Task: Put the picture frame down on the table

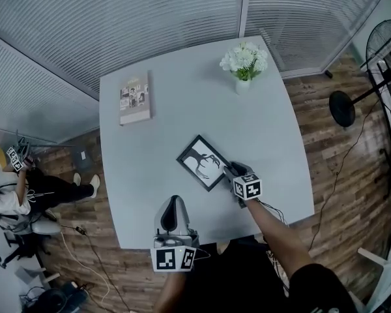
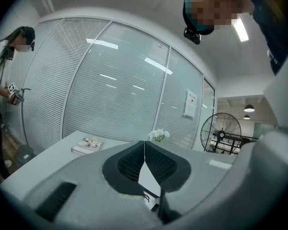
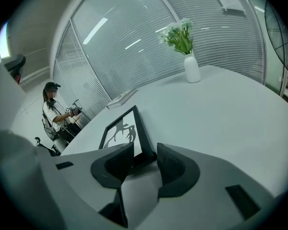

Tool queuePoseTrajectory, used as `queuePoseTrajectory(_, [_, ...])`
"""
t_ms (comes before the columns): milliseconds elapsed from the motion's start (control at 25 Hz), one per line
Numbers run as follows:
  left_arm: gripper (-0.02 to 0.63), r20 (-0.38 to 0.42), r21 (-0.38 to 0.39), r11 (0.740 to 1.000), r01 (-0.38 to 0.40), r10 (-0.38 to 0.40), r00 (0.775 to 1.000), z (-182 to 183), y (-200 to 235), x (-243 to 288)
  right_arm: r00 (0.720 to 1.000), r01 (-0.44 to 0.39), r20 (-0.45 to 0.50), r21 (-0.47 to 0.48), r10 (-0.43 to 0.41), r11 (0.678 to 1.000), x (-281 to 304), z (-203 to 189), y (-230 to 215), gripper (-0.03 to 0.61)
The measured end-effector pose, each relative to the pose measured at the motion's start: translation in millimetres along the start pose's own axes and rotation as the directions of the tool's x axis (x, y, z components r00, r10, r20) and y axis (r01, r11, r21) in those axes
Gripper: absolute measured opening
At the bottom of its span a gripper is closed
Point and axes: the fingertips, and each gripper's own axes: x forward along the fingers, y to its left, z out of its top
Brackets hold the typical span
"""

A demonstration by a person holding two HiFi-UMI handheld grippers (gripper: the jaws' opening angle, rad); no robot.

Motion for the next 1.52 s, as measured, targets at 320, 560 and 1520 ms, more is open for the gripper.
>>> queuePoseTrajectory(320, [0.02,-0.002,-0.004,1.0,-0.017,0.017,1.0,-5,5,-14,0.996,0.06,-0.063,-0.038,-0.062,0.998,2,-13,-4,0.137])
queuePoseTrajectory(560, [0.02,0.011,-0.006,1.0,-0.017,0.017,1.0,-2,4,-26,0.994,0.078,-0.068,-0.068,-0.083,0.995,-3,-10,-1,0.137])
queuePoseTrajectory(1520, [0.02,0.09,0.001,1.0,0.028,-0.028,0.996,29,1,-65,0.984,0.123,0.15,-0.171,-0.097,0.978,-110,90,70,0.018])
